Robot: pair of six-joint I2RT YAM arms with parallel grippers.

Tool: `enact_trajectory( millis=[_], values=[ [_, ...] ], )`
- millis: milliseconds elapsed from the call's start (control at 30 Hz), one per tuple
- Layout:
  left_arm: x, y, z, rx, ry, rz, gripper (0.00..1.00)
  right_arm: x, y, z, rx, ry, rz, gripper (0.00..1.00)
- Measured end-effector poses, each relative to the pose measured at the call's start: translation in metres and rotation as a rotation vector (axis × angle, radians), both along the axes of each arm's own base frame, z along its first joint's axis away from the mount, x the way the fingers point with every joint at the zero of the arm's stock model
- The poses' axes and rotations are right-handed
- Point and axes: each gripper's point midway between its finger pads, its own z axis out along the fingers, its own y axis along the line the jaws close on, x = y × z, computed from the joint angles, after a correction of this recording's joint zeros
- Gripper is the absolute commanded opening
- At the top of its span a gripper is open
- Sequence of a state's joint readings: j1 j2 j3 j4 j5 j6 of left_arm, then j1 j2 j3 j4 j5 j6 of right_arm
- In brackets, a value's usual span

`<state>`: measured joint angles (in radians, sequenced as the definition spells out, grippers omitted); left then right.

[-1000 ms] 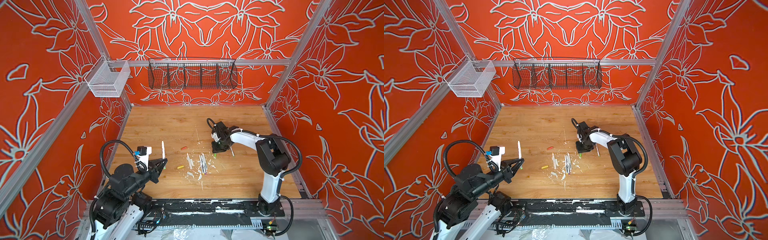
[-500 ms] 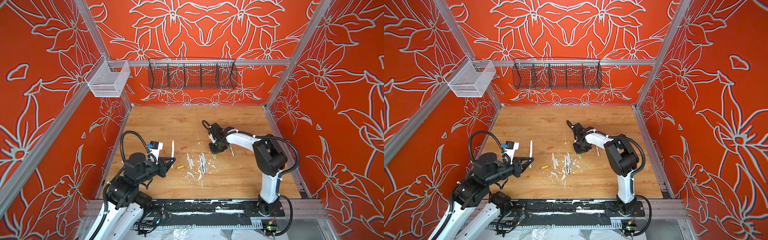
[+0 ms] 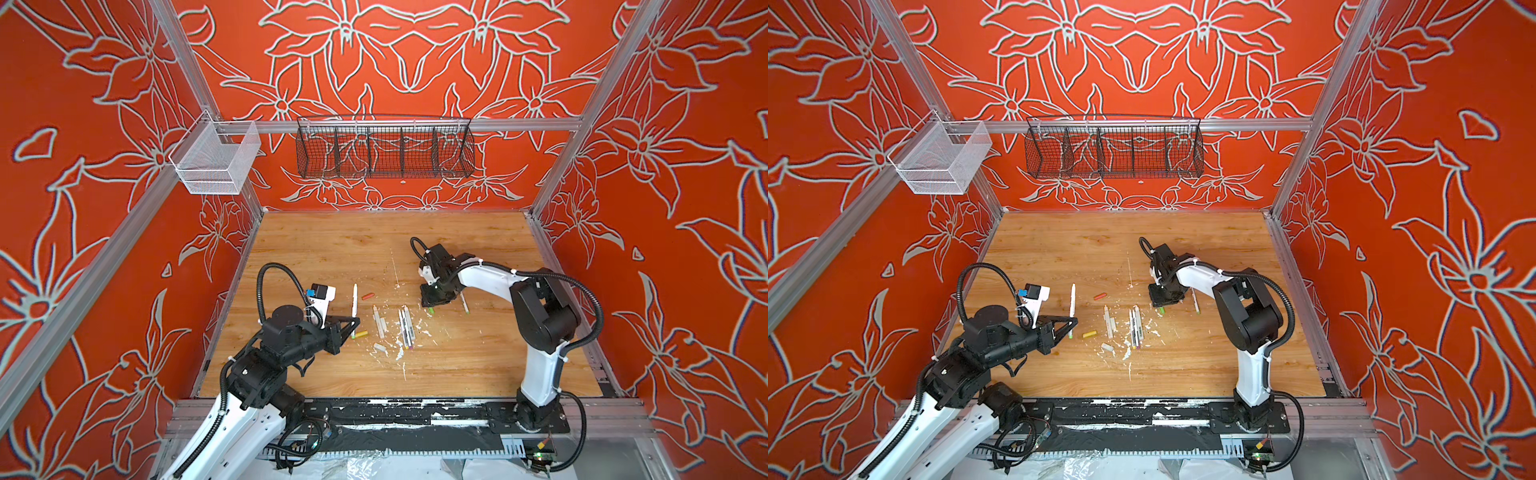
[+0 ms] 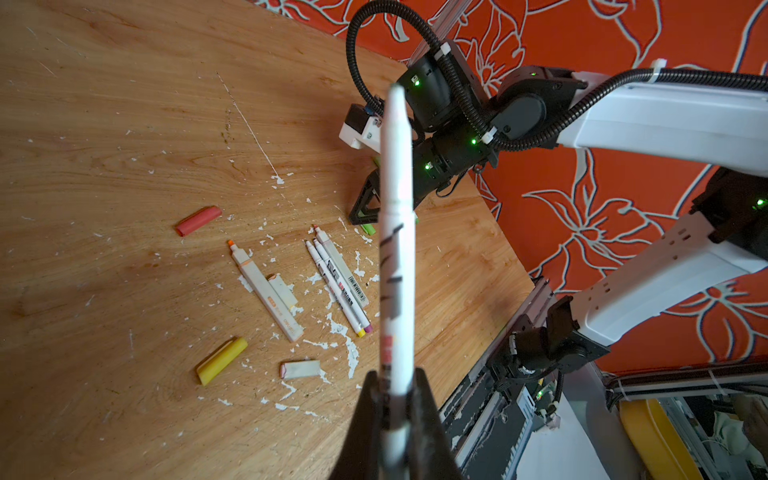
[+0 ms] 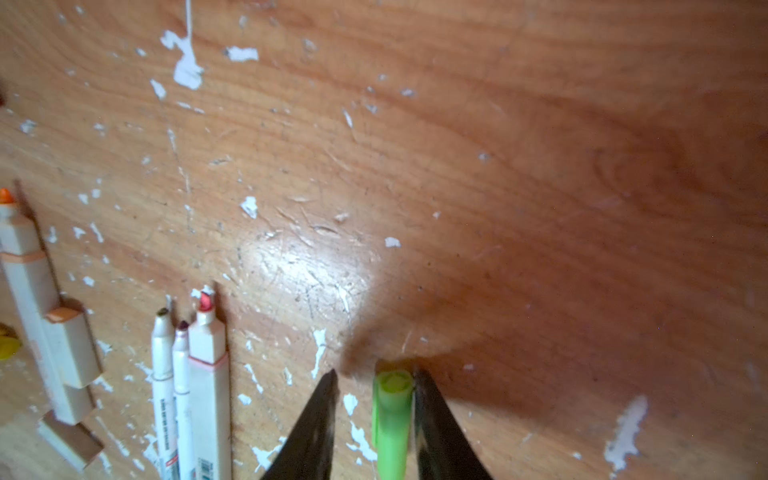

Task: Insert the pens into the pen caps
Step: 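Swing the green cap toward the marker while the left arm raises it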

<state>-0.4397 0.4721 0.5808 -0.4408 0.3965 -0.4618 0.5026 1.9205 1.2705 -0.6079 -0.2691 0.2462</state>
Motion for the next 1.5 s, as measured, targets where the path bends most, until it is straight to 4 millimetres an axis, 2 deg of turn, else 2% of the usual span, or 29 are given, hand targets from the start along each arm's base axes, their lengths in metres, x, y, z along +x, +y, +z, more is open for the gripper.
enact_trajectory(
  millis=[433, 800, 1033, 1233, 1367, 1500],
  values=[
    [0.004, 0.001, 0.000, 0.006, -0.004, 0.016, 0.00, -0.001, -0.007, -0.001, 0.115, 0.033, 0.013, 0.23],
    [0.012, -0.005, -0.006, 0.006, 0.010, 0.009, 0.00, -0.005, -0.006, -0.002, 0.121, 0.033, 0.039, 0.17],
    [0.012, -0.018, -0.031, 0.024, 0.067, -0.036, 0.00, -0.013, -0.001, 0.000, 0.123, 0.028, 0.032, 0.14],
    [0.012, -0.029, -0.067, 0.046, 0.143, -0.064, 0.00, -0.020, -0.002, 0.004, 0.142, 0.022, -0.016, 0.14],
    [0.012, -0.035, -0.092, 0.071, 0.204, -0.090, 0.00, -0.015, 0.006, 0.023, 0.190, -0.034, -0.043, 0.14],
    [0.014, -0.043, -0.104, 0.079, 0.236, -0.118, 0.00, -0.008, 0.030, 0.051, 0.273, -0.122, -0.053, 0.14]
  ],
)
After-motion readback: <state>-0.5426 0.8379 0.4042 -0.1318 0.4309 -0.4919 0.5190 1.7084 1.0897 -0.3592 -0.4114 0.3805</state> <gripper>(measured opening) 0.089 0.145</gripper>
